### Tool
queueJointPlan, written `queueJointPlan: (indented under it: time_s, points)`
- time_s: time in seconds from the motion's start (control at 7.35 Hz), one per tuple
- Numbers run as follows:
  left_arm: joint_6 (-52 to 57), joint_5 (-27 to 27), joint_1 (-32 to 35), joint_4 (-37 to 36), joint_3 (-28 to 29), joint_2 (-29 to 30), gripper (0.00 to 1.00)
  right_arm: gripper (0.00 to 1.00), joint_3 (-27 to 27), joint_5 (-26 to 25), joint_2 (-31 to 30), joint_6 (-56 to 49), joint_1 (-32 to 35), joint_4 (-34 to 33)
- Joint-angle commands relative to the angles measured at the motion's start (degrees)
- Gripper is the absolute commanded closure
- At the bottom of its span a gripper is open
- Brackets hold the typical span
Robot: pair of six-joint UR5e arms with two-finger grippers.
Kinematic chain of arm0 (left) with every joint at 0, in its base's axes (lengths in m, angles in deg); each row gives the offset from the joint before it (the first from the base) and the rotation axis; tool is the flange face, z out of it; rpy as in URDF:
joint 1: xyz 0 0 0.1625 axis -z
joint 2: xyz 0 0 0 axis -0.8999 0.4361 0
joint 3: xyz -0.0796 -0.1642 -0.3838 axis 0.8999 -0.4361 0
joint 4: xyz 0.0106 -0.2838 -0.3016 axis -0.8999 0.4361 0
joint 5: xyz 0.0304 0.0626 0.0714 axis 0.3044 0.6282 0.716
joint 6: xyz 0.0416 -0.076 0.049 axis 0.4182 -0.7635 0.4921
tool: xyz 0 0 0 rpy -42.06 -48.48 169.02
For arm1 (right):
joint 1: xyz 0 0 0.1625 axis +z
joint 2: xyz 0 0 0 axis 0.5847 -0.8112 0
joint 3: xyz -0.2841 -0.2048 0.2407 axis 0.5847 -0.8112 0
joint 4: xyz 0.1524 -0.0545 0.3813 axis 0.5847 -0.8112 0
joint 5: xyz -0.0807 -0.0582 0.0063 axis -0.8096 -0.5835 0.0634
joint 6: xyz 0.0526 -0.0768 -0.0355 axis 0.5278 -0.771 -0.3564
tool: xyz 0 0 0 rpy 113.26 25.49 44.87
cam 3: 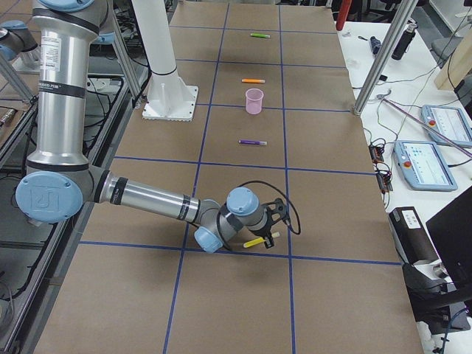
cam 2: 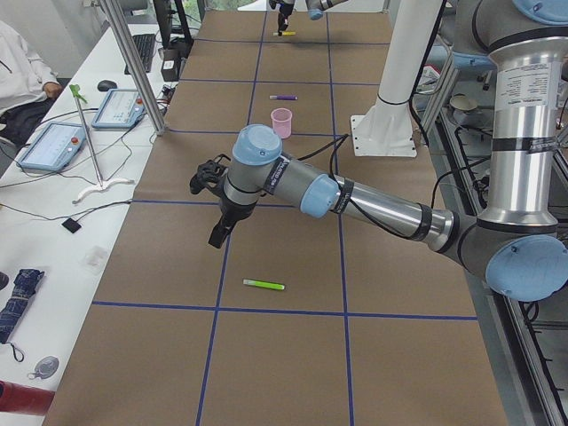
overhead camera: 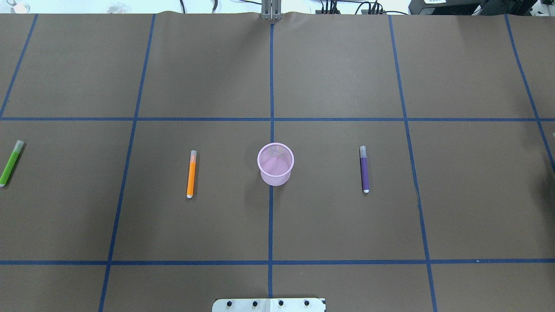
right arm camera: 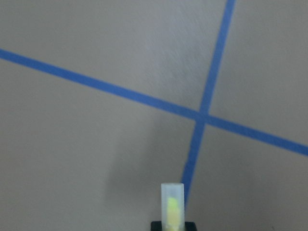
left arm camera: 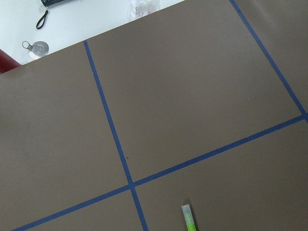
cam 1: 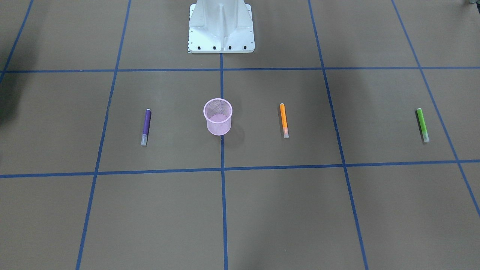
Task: Collect pens into pen holder
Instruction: 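Lift the yellow highlighter with the right gripper toward the pink cup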
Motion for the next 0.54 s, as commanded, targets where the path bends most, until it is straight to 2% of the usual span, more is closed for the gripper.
queueJointPlan:
  time_s: [0.0, 0.14, 0.27, 0.41]
  points:
    - [-0.01, -0.01, -1.35, 1.89, -0.08, 0.14, 0.00, 1.00, 6.50, 5.58, 6.83, 0.32, -1.79, -0.02]
    - [-0.10, -0.53, -3.88, 3.37, 0.09, 0.05, 0.00, 1.00, 8.18, 7.02, 8.77, 1.63, -3.63, 0.07]
    - [-0.54, -0.89, -6.08, 4.26, 0.26, 0.05, 0.00, 1.00, 11.59, 6.17, 12.45, 10.26, -7.13, 0.15]
    - [-0.98, -1.33, -6.28, 4.27, 0.09, 0.14, 0.00, 1.00, 15.54, 1.37, 16.75, 22.44, -12.91, 0.07]
